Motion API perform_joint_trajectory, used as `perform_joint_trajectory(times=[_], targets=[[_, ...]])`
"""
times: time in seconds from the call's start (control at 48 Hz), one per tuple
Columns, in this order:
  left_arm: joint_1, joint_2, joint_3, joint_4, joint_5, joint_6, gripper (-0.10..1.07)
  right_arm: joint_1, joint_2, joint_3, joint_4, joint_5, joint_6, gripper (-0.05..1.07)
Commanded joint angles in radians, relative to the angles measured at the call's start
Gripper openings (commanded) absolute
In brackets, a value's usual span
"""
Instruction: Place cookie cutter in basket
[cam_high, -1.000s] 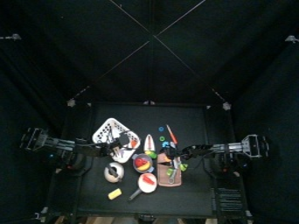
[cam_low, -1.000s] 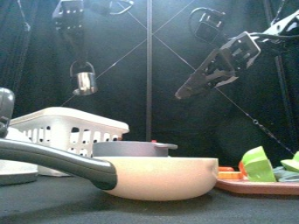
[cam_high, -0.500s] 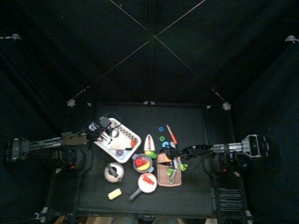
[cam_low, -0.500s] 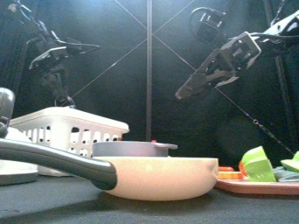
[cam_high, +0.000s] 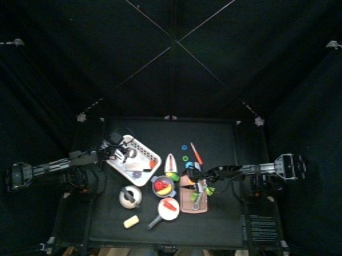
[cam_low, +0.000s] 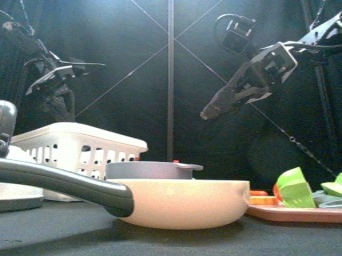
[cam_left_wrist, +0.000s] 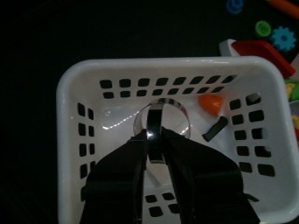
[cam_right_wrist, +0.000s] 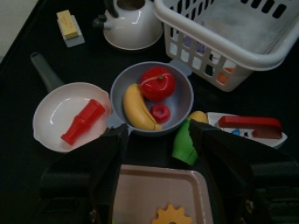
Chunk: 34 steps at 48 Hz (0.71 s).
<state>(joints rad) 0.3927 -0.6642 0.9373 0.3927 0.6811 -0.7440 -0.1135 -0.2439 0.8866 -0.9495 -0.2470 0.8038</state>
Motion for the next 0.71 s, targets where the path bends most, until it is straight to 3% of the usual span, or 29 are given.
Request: perform_joint_trajectory(times=[0.0,0.188,0.688], targets=[[0.008,0.015,-0.012,-0.014,-0.003,-0.002,0.61,-0.005,-0.009,-0.023,0.002,-0.003,-0.002,0.91],[0.029,0.066,-0.015,-0.075,-0.003,0.0,0.61,-0.005,-0.011,-0.023,0.0,-0.003,-0.002,0.91],[0.072,0.132,-0.014,-0.087,0.002,-0.002,0.61,-0.005,-0.011,-0.018,0.0,-0.003,-0.002,0.91]])
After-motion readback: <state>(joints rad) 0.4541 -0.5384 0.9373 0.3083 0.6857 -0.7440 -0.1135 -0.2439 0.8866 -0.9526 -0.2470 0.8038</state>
